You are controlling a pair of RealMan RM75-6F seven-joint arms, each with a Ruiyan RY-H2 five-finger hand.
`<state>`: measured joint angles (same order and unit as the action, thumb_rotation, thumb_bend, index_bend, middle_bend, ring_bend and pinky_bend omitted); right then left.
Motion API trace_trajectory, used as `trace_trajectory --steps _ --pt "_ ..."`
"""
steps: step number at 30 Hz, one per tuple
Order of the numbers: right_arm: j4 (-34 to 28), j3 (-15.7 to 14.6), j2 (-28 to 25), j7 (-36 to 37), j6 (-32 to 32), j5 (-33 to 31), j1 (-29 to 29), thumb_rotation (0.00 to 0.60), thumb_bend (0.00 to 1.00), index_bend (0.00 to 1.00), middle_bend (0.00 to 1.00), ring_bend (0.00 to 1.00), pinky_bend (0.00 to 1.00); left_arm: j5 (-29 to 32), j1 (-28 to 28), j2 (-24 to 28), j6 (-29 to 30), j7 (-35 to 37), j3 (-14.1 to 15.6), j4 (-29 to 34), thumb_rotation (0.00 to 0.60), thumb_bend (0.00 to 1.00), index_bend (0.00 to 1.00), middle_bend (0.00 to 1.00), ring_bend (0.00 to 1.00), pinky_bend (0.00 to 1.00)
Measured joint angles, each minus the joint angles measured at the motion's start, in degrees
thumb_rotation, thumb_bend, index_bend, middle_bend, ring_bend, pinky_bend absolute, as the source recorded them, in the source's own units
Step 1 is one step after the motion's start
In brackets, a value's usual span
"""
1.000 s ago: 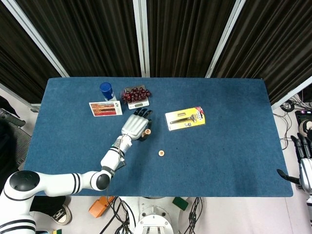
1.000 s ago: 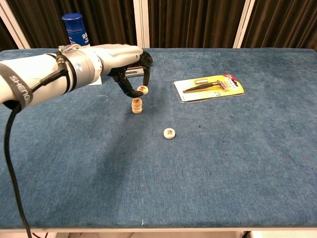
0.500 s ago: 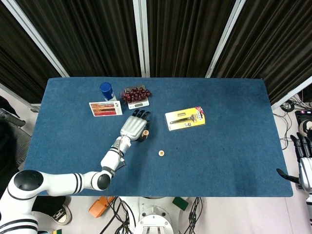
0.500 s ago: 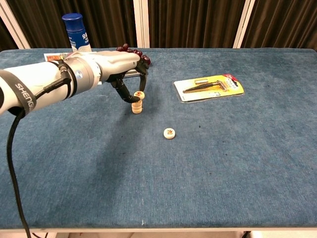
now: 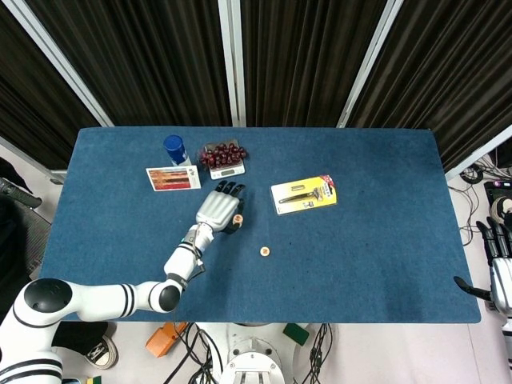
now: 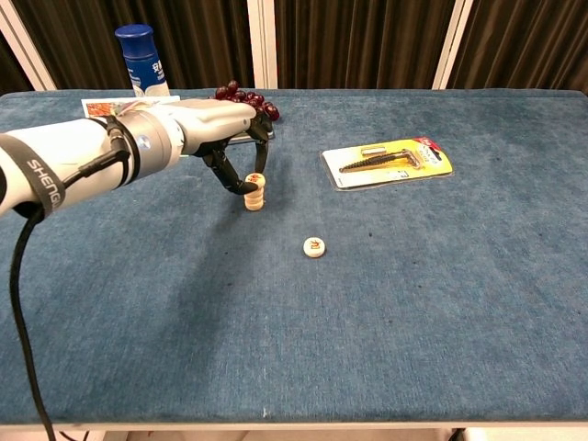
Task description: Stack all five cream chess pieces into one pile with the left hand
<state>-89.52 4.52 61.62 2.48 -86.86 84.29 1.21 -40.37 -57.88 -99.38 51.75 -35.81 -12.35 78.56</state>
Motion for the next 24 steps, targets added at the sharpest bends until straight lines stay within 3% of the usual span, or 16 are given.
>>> trace_trajectory --steps 24 --pt "-0.08 0.01 0.01 -0.15 -0.06 -0.10 -0.09 0.600 0.15 0.00 0.02 0.00 0.04 0.12 -0.37 -0.06 0.29 0.71 0.60 -0.17 0.600 0.30 0.42 0.05 0.00 0.00"
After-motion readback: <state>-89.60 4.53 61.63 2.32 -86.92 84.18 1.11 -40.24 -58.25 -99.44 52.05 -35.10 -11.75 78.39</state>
